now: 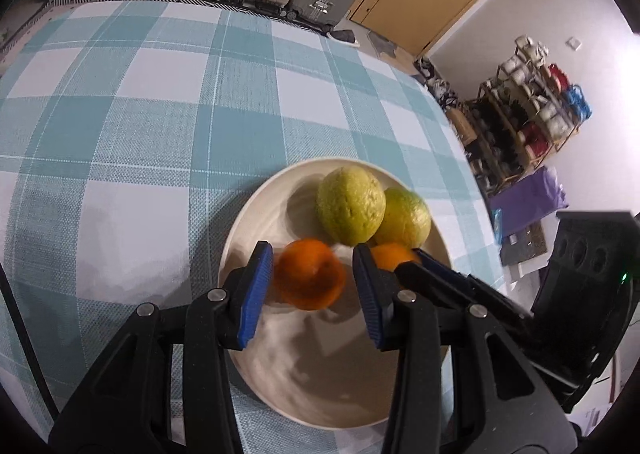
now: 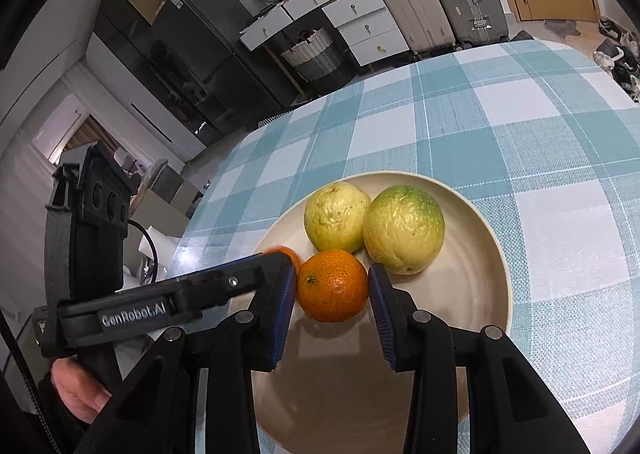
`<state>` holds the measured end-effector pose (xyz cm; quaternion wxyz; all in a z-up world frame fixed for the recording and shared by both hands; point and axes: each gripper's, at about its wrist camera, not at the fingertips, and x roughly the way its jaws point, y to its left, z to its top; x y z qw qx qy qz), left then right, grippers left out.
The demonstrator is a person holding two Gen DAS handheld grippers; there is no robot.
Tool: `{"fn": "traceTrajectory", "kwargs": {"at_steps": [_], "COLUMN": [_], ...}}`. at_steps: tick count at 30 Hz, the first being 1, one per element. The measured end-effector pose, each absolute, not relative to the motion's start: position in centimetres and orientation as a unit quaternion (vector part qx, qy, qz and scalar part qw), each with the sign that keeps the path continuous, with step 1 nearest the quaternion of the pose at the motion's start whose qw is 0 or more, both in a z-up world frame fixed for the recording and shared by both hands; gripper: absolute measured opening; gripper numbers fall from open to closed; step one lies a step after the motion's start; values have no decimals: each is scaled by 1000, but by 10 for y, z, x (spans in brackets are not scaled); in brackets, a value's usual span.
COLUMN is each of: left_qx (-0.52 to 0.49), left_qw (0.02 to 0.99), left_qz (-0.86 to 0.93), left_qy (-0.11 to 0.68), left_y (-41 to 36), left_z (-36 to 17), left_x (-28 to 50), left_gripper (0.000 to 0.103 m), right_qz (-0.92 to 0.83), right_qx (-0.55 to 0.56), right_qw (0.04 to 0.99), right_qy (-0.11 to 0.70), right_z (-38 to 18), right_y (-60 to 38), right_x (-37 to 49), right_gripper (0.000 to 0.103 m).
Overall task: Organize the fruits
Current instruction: 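Carry both oranges onto the cream plate beside the citrus and open both tools, then lift both tools away from the plate toward the remaining fruits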
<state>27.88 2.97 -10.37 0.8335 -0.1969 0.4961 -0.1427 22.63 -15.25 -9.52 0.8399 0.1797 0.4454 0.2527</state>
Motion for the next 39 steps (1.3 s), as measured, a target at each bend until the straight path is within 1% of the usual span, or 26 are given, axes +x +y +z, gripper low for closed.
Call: {"fn": "traceTrajectory", "kwargs": {"at_steps": [1,2,3,4,5,8,9,11,13,17,20,21,27,31,33,36,39], "left_qx": [-197,-195,-196,-197,-198,-198,-197,-193,-192,-174,-162,-156,-128,-109,-95,-77,-71], "left_qw": [834,835,836,838,838,842,844,846,849,857,864,867,879,890,896,902,905], "left_qz": [-143,-139,-137,-138,-141,-128,-124,-108,-105,-95,-88,-86,-77,-62,-55,-48,-44], "left_qy": [495,496,493,490,489,485,484,485,481,476,468,466,453,439,431,423,417], "left_y": [30,30,31,32,33,36,38,40,41,39,37,36,31,29,26,21,19], "left_z": [-102,-100,-99,-97,-94,-88,-86,-83,-79,-70,-63,-61,-50,-44,-41,-37,-35], "left_x": [279,279,277,275,273,267,265,260,255,240,226,222,192,174,163,150,138], "left_gripper": [51,62,65,65,65,68,70,80,80,81,81,81,81,84,84,86,91], "right_qz": [254,256,259,260,260,255,253,249,241,236,233,231,226,227,226,226,227], "right_qx": [181,184,186,185,184,178,178,183,186,185,174,168,152,143,144,141,140], "right_qw": [842,843,844,846,847,853,855,856,860,863,868,871,883,888,890,894,896], "right_qy": [439,435,431,427,426,419,418,414,409,408,403,400,383,373,370,360,355], "right_z": [-93,-92,-90,-87,-86,-80,-79,-76,-73,-69,-64,-61,-47,-38,-36,-31,-27], "right_y": [-153,-154,-155,-156,-156,-160,-161,-166,-172,-179,-180,-181,-183,-183,-185,-186,-186], "right_x": [225,225,224,222,222,217,216,212,206,195,187,183,163,149,146,137,128], "right_gripper": [43,50,55,57,59,60,63,67,69,80,81,85,94,95,101,101,101]}}
